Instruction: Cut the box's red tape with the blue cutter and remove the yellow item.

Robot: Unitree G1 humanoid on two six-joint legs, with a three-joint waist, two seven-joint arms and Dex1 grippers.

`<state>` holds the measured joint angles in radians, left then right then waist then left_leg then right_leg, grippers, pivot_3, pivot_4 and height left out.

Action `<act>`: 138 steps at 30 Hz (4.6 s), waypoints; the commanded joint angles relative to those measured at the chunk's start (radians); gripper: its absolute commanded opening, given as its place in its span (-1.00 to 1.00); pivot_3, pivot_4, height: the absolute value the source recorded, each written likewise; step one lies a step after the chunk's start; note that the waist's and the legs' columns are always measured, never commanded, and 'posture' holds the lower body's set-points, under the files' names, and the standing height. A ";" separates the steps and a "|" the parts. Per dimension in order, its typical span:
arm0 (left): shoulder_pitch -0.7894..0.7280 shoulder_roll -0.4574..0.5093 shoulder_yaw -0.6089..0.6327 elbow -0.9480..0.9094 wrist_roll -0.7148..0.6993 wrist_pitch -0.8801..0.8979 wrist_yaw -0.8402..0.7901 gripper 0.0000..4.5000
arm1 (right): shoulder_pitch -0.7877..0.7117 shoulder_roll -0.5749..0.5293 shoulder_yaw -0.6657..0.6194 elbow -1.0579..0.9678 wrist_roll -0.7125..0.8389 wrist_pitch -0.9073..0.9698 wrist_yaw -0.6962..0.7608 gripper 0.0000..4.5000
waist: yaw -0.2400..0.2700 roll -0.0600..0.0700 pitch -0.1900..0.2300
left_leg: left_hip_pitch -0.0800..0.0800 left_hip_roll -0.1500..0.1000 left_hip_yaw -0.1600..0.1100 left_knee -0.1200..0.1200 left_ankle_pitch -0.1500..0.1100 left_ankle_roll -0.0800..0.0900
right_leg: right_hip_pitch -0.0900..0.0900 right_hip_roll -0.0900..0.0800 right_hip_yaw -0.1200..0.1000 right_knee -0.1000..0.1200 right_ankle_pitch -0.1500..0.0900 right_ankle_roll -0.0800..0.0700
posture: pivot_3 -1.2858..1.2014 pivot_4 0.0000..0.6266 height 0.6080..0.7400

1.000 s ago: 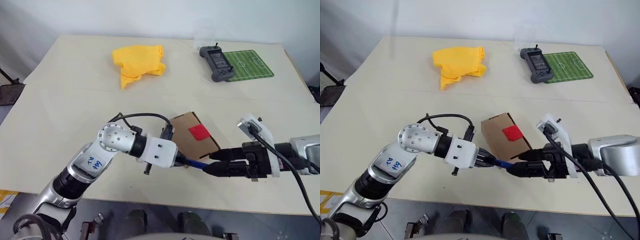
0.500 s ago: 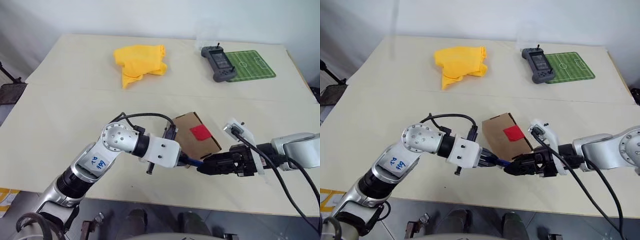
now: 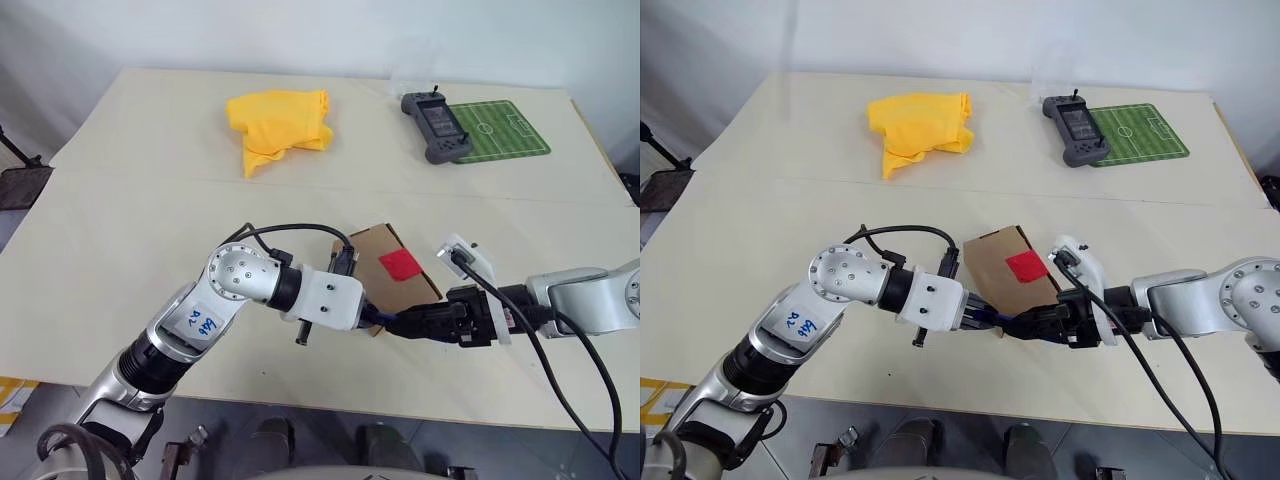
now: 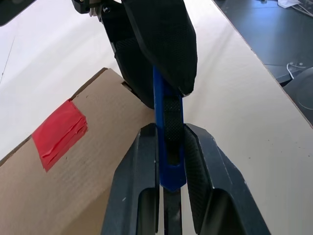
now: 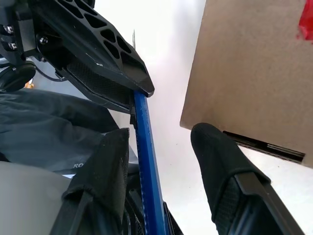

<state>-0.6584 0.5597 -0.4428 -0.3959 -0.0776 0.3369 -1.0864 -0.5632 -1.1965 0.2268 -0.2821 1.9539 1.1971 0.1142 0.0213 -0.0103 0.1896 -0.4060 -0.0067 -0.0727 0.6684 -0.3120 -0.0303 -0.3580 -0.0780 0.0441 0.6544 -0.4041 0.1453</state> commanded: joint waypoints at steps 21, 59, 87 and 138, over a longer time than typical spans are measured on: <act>0.046 0.005 0.211 -0.076 -0.262 0.151 -0.035 0.41 | 0.054 -0.128 -0.181 -0.041 0.018 0.021 0.235 -0.99 | -0.001 0.000 0.000 | 0.000 0.000 0.000 0.001 0.000 0.000 | 0.000 0.000 0.000 0.001 0.000 0.000 | 0.03 -0.52 1.00; -0.175 -0.185 0.179 0.570 -0.127 0.042 0.043 -1.00 | 0.891 -0.954 -0.885 0.056 0.018 -0.366 0.258 -0.99 | -0.021 0.002 0.002 | -0.002 0.000 0.004 0.006 -0.001 0.003 | -0.001 0.000 0.000 0.004 0.001 0.002 | 0.03 -0.52 1.00; -0.164 -0.218 0.150 0.502 -0.119 0.163 0.079 -1.00 | 1.552 -1.055 -1.566 0.254 0.018 -0.328 0.112 -0.99 | -0.029 0.001 0.002 | -0.002 0.001 0.017 0.010 -0.003 0.006 | -0.007 0.002 0.013 0.009 0.003 0.005 | 0.03 -0.52 1.00; -0.141 -0.197 0.133 0.395 -0.138 0.468 0.199 -1.00 | 1.747 -1.055 -1.681 0.174 0.018 -0.520 0.000 -0.99 | -0.057 -0.008 -0.004 | 0.001 0.004 0.040 0.016 -0.004 0.010 | -0.017 0.007 0.043 0.020 0.007 0.013 | 0.03 -0.52 1.00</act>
<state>-0.8184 0.3544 -0.2927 0.0108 -0.2151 0.7879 -0.8871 1.2208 -2.2507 -1.3912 -0.1159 1.9592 0.6950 0.1116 -0.0353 -0.0178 0.1859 -0.4047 -0.0030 -0.0319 0.6846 -0.3164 -0.0206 -0.3751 -0.0706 0.0869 0.6748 -0.3975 0.1581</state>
